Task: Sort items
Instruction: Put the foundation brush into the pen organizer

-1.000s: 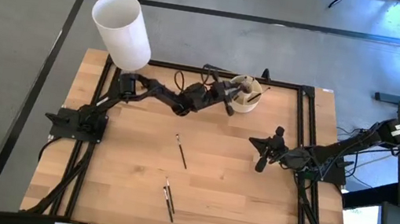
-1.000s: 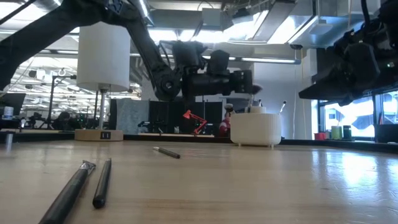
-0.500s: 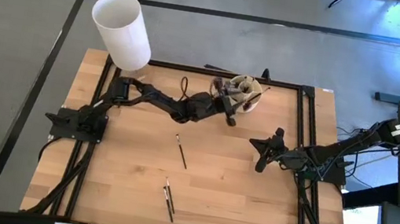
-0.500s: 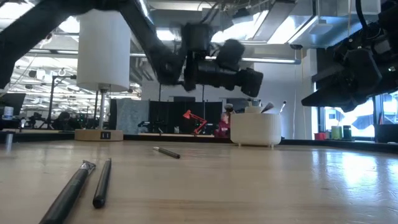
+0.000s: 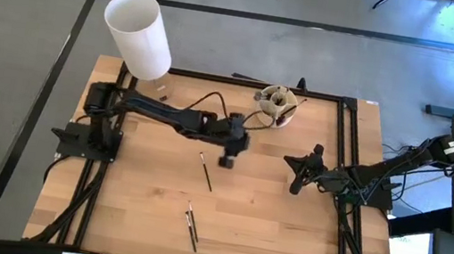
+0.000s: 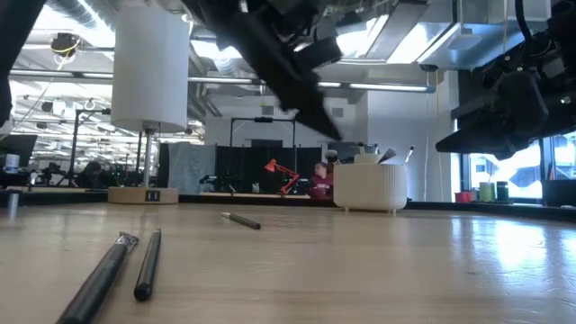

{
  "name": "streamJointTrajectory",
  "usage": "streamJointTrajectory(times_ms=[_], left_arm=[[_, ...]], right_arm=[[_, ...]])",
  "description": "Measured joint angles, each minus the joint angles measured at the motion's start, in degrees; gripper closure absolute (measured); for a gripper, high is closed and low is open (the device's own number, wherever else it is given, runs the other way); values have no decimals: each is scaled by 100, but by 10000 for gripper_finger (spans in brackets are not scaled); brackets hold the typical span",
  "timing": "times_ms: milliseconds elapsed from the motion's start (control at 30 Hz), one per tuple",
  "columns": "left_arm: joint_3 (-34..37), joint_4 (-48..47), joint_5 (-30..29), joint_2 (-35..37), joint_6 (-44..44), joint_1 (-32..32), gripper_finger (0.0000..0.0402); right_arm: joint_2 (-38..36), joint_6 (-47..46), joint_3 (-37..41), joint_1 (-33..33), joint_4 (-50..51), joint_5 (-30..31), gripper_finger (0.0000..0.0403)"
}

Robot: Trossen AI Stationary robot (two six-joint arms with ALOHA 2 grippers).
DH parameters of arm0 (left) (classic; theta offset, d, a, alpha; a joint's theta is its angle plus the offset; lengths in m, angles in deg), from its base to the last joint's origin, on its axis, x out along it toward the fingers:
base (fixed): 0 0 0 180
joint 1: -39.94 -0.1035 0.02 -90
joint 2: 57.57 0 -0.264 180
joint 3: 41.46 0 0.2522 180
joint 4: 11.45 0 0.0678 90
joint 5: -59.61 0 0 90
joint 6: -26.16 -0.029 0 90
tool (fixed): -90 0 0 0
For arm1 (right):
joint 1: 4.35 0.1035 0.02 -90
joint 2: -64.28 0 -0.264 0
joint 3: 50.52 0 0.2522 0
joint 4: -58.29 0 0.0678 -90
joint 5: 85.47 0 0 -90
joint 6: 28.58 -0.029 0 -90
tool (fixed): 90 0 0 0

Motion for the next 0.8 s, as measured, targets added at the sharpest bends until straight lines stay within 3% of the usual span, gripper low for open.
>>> streamJointTrajectory(times_ms=[167,500,700,800], left_arm=[[34,-1710,893,67,489,158,258],[879,-2089,752,8,-934,395,258],[935,-2081,-98,8,-1556,448,258],[935,-2085,-224,8,-1930,445,259]], right_arm=[[0,139,0,0,-68,9,396],[-2,299,0,-22,-140,165,391],[-2,364,0,-136,-136,165,399],[-2,401,0,-157,-134,162,397]])
